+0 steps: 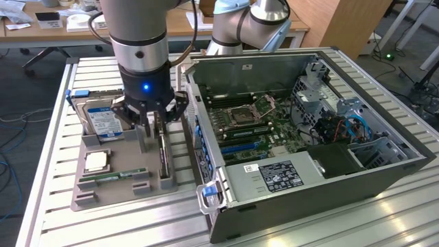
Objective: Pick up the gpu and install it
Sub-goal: 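Pick up the gpu and move the gpu toward the slot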
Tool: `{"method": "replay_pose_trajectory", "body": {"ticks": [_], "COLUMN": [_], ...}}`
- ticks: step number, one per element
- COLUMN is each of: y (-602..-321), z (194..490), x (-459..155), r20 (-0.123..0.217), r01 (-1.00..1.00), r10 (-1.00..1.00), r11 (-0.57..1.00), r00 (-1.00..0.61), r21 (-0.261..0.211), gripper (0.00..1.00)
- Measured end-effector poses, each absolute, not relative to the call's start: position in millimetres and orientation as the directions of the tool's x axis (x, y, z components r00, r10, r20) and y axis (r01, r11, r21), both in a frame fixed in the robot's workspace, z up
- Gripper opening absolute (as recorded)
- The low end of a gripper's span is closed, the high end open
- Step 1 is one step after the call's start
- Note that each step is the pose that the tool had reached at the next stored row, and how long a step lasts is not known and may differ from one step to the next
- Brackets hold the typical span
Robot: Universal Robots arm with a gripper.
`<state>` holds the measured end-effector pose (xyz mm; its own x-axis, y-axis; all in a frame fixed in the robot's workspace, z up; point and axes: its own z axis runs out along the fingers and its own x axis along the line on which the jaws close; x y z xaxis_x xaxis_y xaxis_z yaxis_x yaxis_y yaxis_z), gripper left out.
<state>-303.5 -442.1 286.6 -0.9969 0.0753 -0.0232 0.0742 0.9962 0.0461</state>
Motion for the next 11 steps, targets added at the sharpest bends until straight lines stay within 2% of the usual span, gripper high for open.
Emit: {"method": "replay_pose_trajectory", "body": {"ticks": [11], "y": [-442], "z": [275], "x": [-303], "r20": [-0.023], "r01": [0.074], "r10": [0.075], "r11": [0.996], "r00": [-0.997], "r21": [0.046], "gripper": [0.39]}}
